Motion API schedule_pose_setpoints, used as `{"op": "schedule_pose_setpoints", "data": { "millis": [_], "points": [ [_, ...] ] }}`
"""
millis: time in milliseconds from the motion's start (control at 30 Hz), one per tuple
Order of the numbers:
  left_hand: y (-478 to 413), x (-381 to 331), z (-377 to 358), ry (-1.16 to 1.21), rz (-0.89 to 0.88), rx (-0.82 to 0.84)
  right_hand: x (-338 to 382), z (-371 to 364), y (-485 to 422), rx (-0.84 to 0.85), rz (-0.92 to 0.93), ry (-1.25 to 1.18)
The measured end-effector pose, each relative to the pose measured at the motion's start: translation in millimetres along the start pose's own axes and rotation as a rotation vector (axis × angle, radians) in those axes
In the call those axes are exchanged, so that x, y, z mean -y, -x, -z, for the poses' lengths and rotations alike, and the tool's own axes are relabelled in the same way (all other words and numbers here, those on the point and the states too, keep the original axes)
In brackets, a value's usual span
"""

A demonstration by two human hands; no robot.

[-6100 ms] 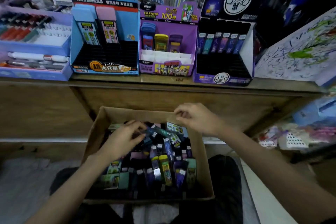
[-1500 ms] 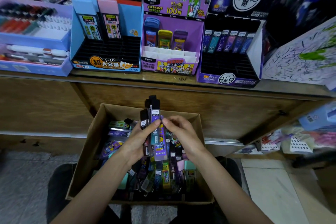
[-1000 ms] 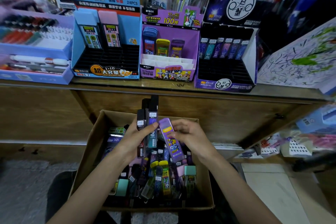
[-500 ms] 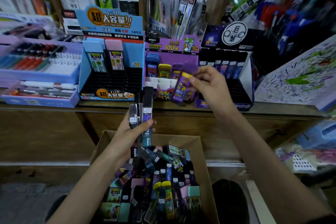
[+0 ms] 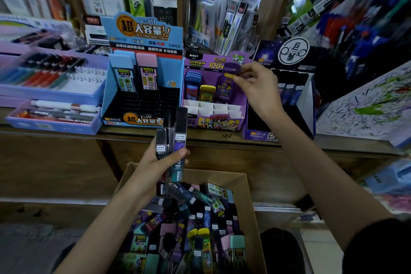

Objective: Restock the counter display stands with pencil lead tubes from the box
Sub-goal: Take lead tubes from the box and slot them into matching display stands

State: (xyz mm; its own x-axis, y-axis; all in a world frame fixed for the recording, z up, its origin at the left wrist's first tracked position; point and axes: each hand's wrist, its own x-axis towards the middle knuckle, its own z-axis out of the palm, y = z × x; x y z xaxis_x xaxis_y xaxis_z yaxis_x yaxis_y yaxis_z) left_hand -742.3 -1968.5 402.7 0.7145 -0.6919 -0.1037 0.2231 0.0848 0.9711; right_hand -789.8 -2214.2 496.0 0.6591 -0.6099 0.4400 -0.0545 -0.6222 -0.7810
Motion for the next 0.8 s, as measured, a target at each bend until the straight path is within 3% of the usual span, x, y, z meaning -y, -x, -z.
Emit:
{"op": "schedule_pose_setpoints", "data": {
  "millis": [333,700,800],
  "points": [
    [0,-2,-2,0.003,-0.029,0.001,2,-1,-1,0.039,0.003,0.007],
    [0,-7,-15,0.006,-0.045,0.029,2,-7,8,0.189,-0.047,0.350],
    [-2,-11,-23,-0.003,-0.053,0.045,7,4,18,0.127,-0.067,0.332]
  ]
}}
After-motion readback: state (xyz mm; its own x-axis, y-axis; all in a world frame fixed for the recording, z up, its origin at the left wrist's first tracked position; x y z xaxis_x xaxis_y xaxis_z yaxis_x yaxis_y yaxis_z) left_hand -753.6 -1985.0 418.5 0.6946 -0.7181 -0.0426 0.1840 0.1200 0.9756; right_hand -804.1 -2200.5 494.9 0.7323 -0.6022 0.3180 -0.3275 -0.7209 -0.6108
